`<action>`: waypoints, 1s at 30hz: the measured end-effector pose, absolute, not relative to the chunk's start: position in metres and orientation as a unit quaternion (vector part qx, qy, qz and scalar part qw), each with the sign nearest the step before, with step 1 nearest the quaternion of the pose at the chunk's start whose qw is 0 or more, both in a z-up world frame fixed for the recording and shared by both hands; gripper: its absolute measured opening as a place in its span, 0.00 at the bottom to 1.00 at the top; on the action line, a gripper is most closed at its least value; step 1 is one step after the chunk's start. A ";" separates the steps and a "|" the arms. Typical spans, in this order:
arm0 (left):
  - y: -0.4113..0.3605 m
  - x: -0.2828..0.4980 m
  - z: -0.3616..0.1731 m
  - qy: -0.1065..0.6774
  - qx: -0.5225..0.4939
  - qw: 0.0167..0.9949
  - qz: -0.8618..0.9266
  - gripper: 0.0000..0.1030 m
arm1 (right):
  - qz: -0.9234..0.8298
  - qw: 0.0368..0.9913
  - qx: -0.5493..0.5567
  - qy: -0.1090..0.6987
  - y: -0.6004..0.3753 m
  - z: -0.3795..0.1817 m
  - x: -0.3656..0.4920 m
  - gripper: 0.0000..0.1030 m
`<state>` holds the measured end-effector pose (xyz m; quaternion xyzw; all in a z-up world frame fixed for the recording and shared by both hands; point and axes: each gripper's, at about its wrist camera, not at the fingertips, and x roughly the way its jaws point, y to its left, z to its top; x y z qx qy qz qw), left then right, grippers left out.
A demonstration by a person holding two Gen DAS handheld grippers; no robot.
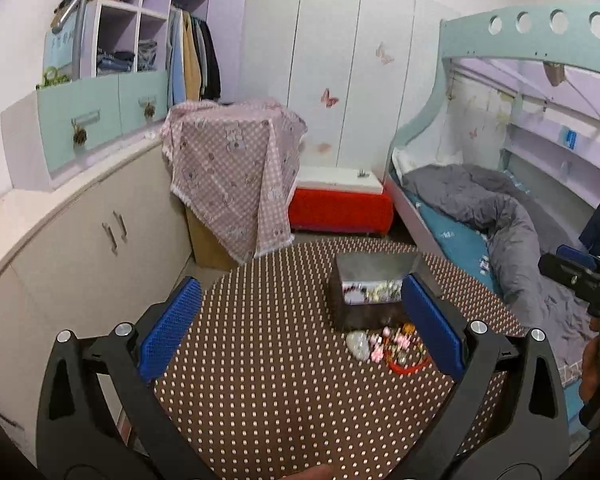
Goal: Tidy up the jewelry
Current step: 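Withdraw both tools from the box toward the jade pendant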
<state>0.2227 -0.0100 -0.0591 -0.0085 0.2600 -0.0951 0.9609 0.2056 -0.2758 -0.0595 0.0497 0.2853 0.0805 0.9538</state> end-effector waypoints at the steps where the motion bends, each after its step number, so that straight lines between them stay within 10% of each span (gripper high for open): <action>1: -0.011 0.223 -0.065 0.265 -0.007 0.959 -0.096 0.95 | 0.081 0.951 0.048 0.295 -0.274 -0.066 0.206 0.92; 30: -0.081 0.309 -0.196 0.413 0.064 0.902 -0.108 0.95 | 0.093 0.907 0.070 0.404 -0.279 -0.158 0.238 0.92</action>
